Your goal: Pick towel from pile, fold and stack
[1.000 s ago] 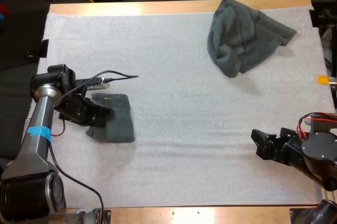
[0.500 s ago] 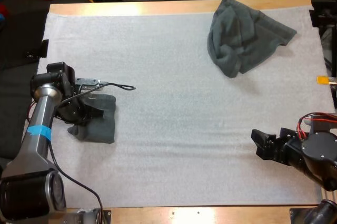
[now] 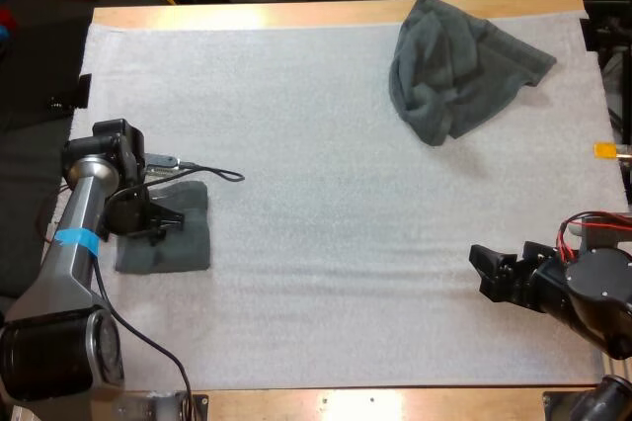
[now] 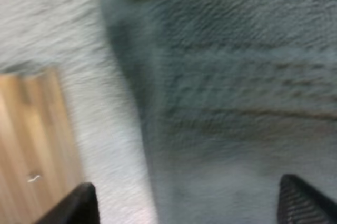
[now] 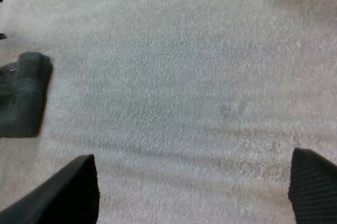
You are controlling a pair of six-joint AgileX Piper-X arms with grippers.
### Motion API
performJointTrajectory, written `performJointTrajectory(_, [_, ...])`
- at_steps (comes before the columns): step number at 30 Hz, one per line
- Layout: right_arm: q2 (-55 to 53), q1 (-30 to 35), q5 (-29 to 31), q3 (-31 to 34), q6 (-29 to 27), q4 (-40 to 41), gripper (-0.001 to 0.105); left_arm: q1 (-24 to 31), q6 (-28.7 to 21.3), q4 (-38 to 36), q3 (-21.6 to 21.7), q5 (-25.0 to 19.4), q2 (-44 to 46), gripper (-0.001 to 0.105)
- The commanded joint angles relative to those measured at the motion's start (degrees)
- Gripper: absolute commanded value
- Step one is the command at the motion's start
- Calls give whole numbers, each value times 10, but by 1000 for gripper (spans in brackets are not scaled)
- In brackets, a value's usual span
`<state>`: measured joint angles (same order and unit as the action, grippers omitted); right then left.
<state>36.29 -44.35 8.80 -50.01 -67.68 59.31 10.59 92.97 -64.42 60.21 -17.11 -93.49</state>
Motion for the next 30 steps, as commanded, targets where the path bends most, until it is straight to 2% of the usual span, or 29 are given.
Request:
performJointTrajectory(1, [-2,2,-1,-5,-6,1,72,0,10,-2,1,-28,1,65])
performJointTrajectory(5, [-2,2,-1,-5,-6,1,72,0,16,-3,1,-29,7,64])
performJointTrajectory(8, [-2,2,-1,-5,-7,1,72,0,20,-3,1,-10,23,64])
performJointTrajectory(11, [-2,2,-1,-5,-12,1,72,0,26,-4,1,62,44,64])
performJointTrajectory(13, [-2,2,-1,-5,-13,1,72,0,28,-8,1,130,60,64])
performJointTrajectory(19, [-2,2,-1,-5,-20,1,72,0,30,-16,-3,185,69,64])
performJointTrajectory(21, [-2,2,0,-5,-21,1,72,0,30,-11,-13,197,68,64])
performJointTrajectory(30, [-2,2,3,-5,-41,1,72,0,31,60,-88,197,66,64])
